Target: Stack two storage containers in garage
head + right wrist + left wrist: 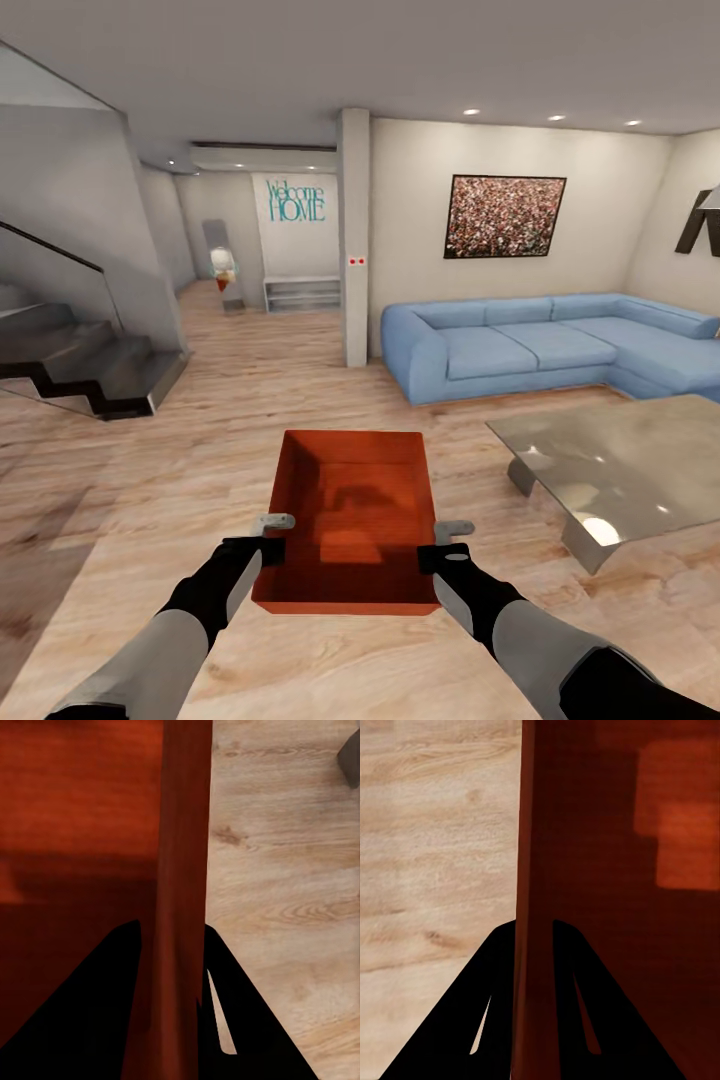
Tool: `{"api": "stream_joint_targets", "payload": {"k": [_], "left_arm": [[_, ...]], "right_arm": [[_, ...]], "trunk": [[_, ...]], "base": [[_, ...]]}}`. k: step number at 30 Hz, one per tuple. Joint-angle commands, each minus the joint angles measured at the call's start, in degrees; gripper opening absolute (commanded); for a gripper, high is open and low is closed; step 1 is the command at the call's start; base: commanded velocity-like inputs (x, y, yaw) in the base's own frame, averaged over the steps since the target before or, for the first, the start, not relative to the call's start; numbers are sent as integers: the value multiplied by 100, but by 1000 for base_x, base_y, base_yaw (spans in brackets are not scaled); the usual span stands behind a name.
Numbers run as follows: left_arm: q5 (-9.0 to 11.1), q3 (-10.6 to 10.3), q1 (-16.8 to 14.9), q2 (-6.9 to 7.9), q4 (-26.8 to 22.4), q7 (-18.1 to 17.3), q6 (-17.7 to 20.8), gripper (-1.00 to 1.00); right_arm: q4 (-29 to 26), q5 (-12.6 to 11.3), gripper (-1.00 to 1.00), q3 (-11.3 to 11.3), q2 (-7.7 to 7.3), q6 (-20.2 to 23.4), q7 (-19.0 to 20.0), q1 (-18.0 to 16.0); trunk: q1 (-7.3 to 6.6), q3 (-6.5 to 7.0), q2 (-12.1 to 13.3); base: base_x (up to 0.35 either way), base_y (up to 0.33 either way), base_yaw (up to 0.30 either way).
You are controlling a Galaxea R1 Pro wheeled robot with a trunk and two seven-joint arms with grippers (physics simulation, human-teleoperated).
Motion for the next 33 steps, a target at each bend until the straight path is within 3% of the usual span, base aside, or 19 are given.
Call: {"api": "stream_joint_targets", "payload": {"k": [1,18,29,30,33], "left_arm": [[-116,52,-8,0,-252,66,43,-100],[-116,44,-8,0,-251,57,43,-100],[-116,43,-10,0,-242,57,43,-100],[-14,17,-6,3,-44,2,-1,-100],[-3,1,-1,7,-40,12,-35,-100]], "right_arm": [[-4,-144,-100,112,-2,31,-11,0],[-4,-144,-100,117,-2,34,-15,0],[-3,-144,-100,112,-2,33,-15,0],[-5,-67,-100,84,-2,33,-26,0],[-11,68,-100,-5,-2,25,-51,0]], "trunk": [[7,-14,-13],[7,-14,-13],[7,-14,-13],[7,-14,-14],[7,-14,-14]], "base": [[321,0,150],[321,0,263],[321,0,28],[0,0,0],[0,0,0]]}}
